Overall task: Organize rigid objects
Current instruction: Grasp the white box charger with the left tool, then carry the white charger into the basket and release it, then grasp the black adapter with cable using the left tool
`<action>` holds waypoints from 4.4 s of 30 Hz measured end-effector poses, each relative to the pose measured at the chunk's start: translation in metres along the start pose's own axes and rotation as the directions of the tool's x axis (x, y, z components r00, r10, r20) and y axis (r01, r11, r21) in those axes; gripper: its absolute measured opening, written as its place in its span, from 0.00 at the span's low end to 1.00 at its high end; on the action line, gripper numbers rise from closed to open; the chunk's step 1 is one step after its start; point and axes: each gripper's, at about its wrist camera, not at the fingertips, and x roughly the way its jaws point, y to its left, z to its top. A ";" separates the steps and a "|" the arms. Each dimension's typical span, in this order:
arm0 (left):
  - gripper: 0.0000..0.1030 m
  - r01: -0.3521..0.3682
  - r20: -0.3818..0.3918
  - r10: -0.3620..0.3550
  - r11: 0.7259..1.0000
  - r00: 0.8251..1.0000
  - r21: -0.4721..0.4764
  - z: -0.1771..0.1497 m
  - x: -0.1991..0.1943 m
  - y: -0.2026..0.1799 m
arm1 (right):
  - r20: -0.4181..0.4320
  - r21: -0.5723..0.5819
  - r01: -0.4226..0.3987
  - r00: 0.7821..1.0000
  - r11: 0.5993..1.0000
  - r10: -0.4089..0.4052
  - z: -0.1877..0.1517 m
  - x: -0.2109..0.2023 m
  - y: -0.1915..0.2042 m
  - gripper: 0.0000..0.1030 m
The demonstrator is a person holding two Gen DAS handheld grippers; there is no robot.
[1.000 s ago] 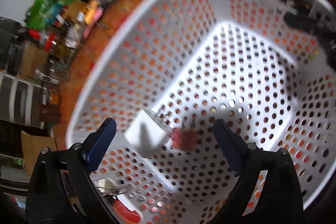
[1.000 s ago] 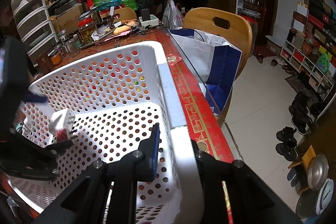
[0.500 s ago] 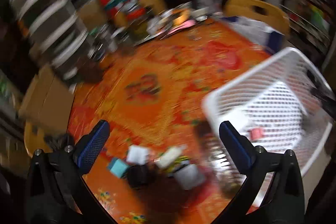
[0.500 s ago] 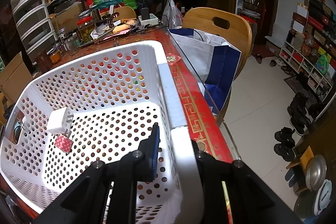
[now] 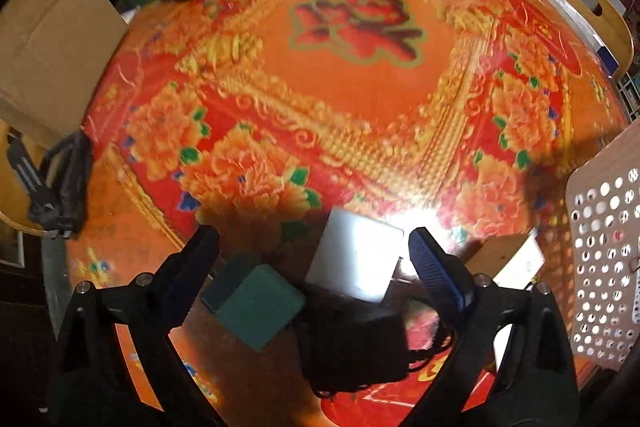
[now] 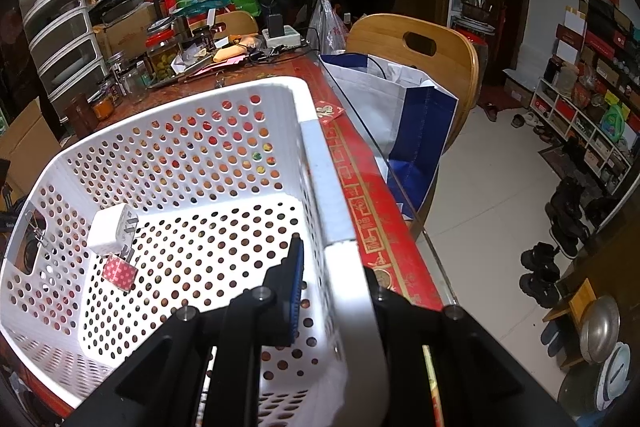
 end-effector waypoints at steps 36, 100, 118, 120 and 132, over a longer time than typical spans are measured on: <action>0.38 -0.191 0.275 0.193 0.981 0.942 -0.032 0.003 -0.078 -0.029 | -0.007 -0.008 0.007 1.000 1.000 -0.007 0.001 0.001 0.001 0.15; 0.85 -0.125 0.330 -0.053 0.859 0.942 0.496 0.001 -0.132 -0.312 | -0.013 -0.023 -0.028 1.000 0.999 0.028 0.004 0.002 0.000 0.15; 0.96 -0.015 0.186 0.052 0.981 0.981 -0.195 -0.103 -0.053 0.008 | -0.018 -0.031 -0.019 1.000 0.999 0.018 0.006 0.001 0.000 0.15; 0.96 0.039 0.178 -0.005 0.981 0.984 -0.189 -0.111 -0.043 0.007 | -0.018 -0.029 -0.015 1.000 0.999 0.014 0.006 0.001 -0.001 0.15; 0.93 0.058 0.147 -0.029 0.979 0.989 -0.198 -0.102 -0.001 -0.022 | -0.022 -0.029 0.004 1.000 1.000 -0.005 0.006 0.001 -0.001 0.15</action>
